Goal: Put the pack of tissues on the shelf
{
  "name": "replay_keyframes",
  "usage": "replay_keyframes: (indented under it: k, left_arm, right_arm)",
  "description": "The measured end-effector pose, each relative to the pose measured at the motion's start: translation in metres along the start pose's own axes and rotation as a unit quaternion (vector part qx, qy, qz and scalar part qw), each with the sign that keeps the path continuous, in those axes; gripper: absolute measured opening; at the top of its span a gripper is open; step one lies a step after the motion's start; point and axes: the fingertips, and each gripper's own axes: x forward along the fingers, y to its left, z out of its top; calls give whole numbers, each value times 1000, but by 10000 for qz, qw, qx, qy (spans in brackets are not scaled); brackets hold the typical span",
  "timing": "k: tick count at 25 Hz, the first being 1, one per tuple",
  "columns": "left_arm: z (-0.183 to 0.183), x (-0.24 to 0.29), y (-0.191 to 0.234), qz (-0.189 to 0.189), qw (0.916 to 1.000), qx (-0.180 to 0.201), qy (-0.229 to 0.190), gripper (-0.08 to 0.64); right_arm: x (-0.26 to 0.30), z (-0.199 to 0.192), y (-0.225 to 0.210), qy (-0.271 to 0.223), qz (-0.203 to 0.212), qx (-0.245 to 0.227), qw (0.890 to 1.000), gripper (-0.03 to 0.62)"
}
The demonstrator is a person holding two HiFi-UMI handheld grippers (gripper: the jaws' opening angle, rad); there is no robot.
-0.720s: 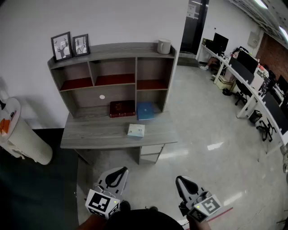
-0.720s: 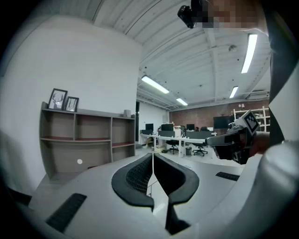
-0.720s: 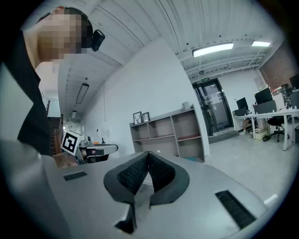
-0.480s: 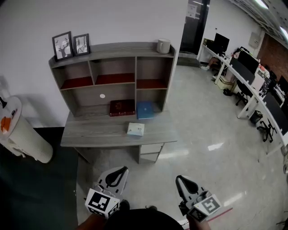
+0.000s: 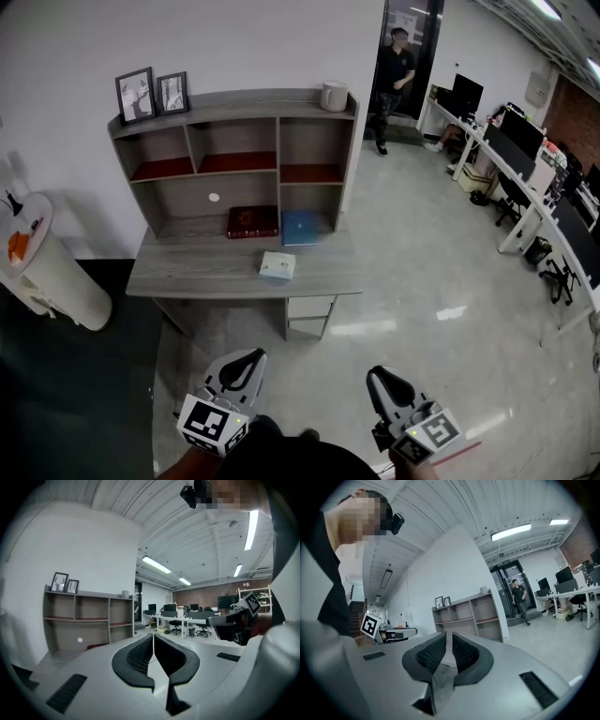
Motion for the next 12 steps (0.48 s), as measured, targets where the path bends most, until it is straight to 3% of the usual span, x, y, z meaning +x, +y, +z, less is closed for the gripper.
replay_keyframes:
  k: [12]
  left_arm:
    - [-2, 22, -3, 10, 9999, -120, 12, 21]
  right_arm:
    - [7, -1, -17, 33, 103, 55, 9999, 21]
